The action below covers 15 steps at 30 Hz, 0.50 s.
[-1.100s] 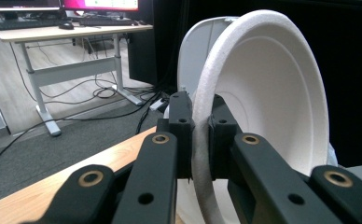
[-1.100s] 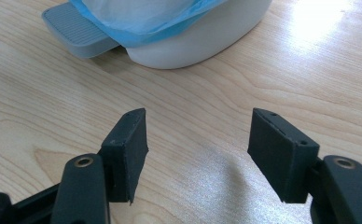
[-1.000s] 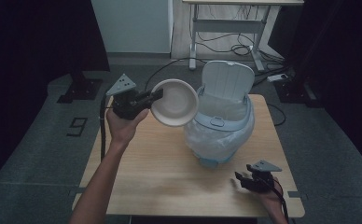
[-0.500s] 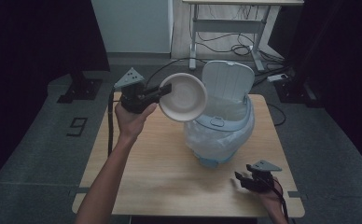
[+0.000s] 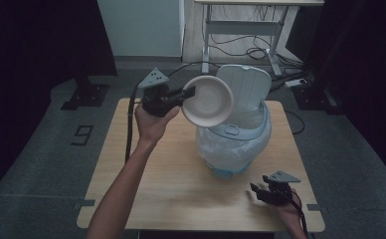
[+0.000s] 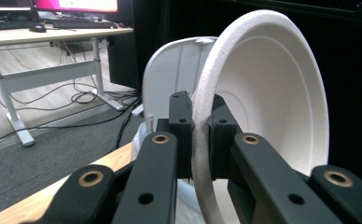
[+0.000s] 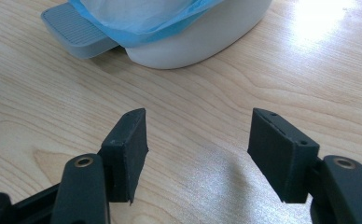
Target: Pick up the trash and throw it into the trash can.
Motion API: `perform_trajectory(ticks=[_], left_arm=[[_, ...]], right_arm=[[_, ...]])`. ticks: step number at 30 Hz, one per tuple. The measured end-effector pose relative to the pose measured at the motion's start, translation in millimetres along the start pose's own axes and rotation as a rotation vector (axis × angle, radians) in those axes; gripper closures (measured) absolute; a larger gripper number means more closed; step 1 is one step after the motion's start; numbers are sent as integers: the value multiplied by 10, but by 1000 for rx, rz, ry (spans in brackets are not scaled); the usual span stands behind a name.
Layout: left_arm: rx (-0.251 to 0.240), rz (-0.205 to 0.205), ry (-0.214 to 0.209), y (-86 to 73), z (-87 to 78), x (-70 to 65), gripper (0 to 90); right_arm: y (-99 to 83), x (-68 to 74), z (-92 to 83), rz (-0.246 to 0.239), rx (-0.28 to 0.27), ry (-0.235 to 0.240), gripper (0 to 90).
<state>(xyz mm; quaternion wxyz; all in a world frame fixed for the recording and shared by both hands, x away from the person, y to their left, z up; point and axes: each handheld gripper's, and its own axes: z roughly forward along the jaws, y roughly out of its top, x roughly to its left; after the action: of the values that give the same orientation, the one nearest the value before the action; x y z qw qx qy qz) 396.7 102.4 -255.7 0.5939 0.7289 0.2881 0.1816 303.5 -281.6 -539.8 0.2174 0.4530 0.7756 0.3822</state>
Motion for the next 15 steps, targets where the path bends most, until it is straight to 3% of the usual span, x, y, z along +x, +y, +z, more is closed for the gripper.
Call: perform_trajectory(ticks=[7, 15], left_arm=[[6, 42, -7, 65, 130, -105, 829], [15, 51, -23, 84, 282, -159, 829]], right_arm=[[2, 7, -2, -3, -2, 1, 371], [-4, -3, 10, -2, 3, 4, 370]])
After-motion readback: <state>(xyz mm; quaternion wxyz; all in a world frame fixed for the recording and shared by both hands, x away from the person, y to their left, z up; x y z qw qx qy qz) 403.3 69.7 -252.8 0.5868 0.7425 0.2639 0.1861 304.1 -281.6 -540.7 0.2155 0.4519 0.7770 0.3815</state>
